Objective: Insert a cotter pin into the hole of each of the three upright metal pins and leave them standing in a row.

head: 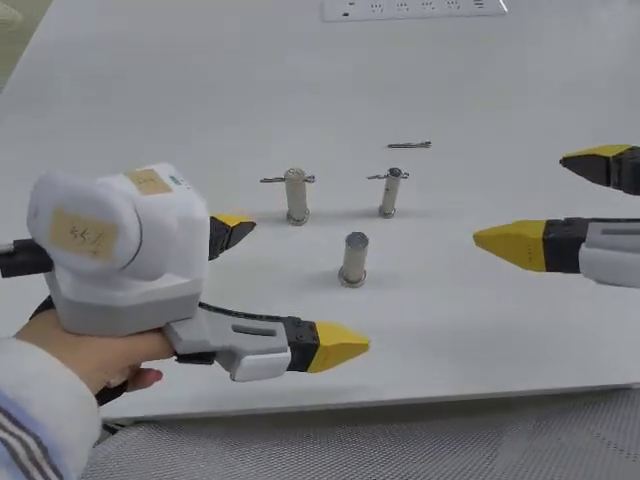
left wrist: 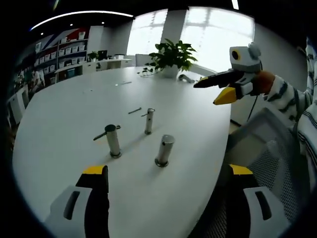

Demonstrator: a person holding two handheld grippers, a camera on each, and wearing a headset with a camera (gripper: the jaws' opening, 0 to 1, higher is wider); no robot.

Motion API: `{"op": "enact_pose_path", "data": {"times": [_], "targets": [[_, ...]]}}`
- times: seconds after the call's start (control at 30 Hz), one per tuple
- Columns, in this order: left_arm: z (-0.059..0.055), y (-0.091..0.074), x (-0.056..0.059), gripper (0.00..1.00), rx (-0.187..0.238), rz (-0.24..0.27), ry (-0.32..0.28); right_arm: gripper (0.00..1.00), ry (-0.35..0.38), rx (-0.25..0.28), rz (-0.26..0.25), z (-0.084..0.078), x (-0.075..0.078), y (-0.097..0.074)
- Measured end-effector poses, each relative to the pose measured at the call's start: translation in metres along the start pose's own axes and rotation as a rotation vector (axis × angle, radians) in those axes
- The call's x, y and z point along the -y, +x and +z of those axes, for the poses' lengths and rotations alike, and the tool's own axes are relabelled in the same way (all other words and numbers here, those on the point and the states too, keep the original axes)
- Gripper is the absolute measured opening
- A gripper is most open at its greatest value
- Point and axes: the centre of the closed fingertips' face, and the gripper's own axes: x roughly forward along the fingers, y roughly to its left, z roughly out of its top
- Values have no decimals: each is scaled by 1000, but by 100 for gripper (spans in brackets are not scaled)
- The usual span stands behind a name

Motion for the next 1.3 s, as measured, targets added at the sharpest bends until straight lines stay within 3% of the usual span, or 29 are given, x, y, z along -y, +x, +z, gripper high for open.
{"op": "enact_pose_path", "data": {"times": [0.1,0.2,0.23,0.5,0.67,0.8,0.87,1.0,1.07,1.17,1.27,1.3], "targets": [[3,-1,5,99,22,-15,-19,69,-45,-26,-3,3,11,2],[11,-2,7,99,90,-21,-95,63,-82,-49,13,8,19,4],[11,-3,8,99,93,-31,-114,60,-95,-54,22,12,21,5],[4,-8,3,99,75,-13,-100,60,-239,-128,68,34,37,21],[3,-12,-1,99,76,-6,-112,54,-314,-169,110,43,44,41],[2,-14,-3,99,70,-1,-111,50,-341,-223,138,43,51,58],[3,-15,-3,99,73,2,-113,43,-273,-261,151,38,53,66],[3,-13,2,99,68,-11,-121,34,-296,-277,183,37,55,84],[3,-13,4,99,69,-14,-122,33,-347,-305,188,35,58,92],[3,-10,7,99,73,-24,-131,28,-450,-393,185,25,64,101],[2,-8,11,99,63,-34,-126,27,-487,-439,204,17,64,113],[0,-7,11,99,58,-35,-123,27,-492,-441,209,18,57,113]]}}
